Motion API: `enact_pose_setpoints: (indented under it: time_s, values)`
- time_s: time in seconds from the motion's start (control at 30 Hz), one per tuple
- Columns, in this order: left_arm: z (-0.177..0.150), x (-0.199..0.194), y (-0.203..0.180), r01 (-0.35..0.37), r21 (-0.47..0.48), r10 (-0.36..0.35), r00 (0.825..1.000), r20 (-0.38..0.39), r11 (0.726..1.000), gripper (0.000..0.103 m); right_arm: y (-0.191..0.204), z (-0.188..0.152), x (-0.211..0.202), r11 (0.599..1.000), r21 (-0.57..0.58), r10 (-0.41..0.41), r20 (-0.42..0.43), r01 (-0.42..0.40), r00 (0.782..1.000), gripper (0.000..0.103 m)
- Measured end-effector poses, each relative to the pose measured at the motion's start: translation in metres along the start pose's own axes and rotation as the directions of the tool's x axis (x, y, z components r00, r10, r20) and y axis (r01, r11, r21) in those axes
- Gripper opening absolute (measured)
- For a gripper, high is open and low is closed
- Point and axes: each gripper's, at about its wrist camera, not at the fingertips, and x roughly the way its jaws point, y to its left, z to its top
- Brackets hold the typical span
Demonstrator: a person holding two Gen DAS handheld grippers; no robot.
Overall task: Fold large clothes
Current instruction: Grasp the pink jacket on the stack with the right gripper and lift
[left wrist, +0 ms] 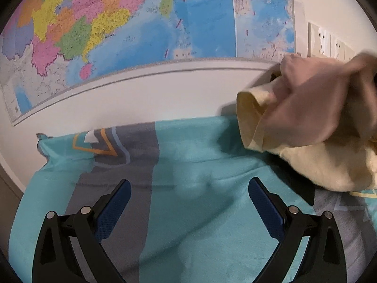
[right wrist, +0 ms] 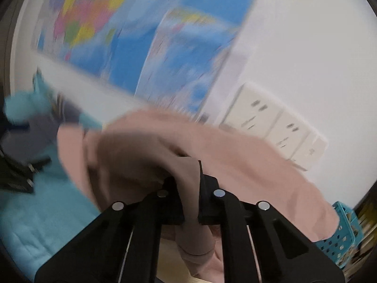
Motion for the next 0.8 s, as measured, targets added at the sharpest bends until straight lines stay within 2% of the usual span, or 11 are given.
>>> enact_pose_setpoints:
  time_s: [0.13, 0.23, 0.3, 0.37, 0.43, 0.5, 0.53, 0.6, 0.67, 0.73, 0.8]
  values:
    - [0.014, -0.008, -0.001, 0.081, 0.030, -0.083, 0.993, 0.084, 0.996, 0.096, -0.045, 0.043, -0.070, 0.997, 0.062, -0.048, 0.154, 0.039, 0.987, 0.006]
    - [0.030, -0.019, -0.011, 0.163, 0.073, -0.173, 0.973, 0.151, 0.984, 0.096, -0.071, 0.069, -0.113, 0.994, 0.093, -0.080, 0.231, 0.060, 0.970, 0.006]
    - [0.041, -0.029, -0.021, 0.235, 0.107, -0.253, 0.946, 0.204, 0.966, 0.096, -0.086, 0.084, -0.139, 0.993, 0.101, -0.091, 0.277, 0.065, 0.956, 0.006]
    - [0.049, -0.040, -0.035, 0.316, 0.160, -0.348, 0.905, 0.245, 0.935, 0.096, -0.094, 0.094, -0.159, 0.992, 0.112, -0.096, 0.306, 0.064, 0.947, 0.006]
    - [0.053, -0.052, -0.056, 0.393, 0.236, -0.451, 0.845, 0.289, 0.889, 0.096, -0.100, 0.099, -0.172, 0.990, 0.118, -0.110, 0.316, 0.076, 0.942, 0.006]
    - [0.055, -0.062, -0.084, 0.452, 0.346, -0.555, 0.772, 0.311, 0.822, 0.096, -0.106, 0.098, -0.183, 0.990, 0.128, -0.101, 0.329, 0.062, 0.939, 0.006]
    - [0.058, -0.064, -0.097, 0.458, 0.387, -0.582, 0.750, 0.315, 0.800, 0.096, -0.109, 0.098, -0.189, 0.989, 0.136, -0.103, 0.334, 0.060, 0.937, 0.006]
    - [0.065, -0.064, -0.122, 0.470, 0.417, -0.609, 0.729, 0.314, 0.778, 0.096, -0.115, 0.093, -0.198, 0.987, 0.153, -0.103, 0.335, 0.054, 0.937, 0.006]
    - [0.068, -0.061, -0.142, 0.527, 0.445, -0.671, 0.687, 0.279, 0.724, 0.096, -0.119, 0.089, -0.203, 0.985, 0.162, -0.105, 0.318, 0.055, 0.942, 0.006]
    - [0.066, -0.057, -0.165, 0.523, 0.470, -0.681, 0.678, 0.275, 0.711, 0.096, -0.122, 0.083, -0.204, 0.984, 0.171, -0.096, 0.300, 0.046, 0.949, 0.006]
    - [0.069, -0.051, -0.183, 0.502, 0.478, -0.666, 0.693, 0.275, 0.720, 0.093, -0.122, 0.076, -0.206, 0.985, 0.167, -0.101, 0.292, 0.053, 0.951, 0.006]
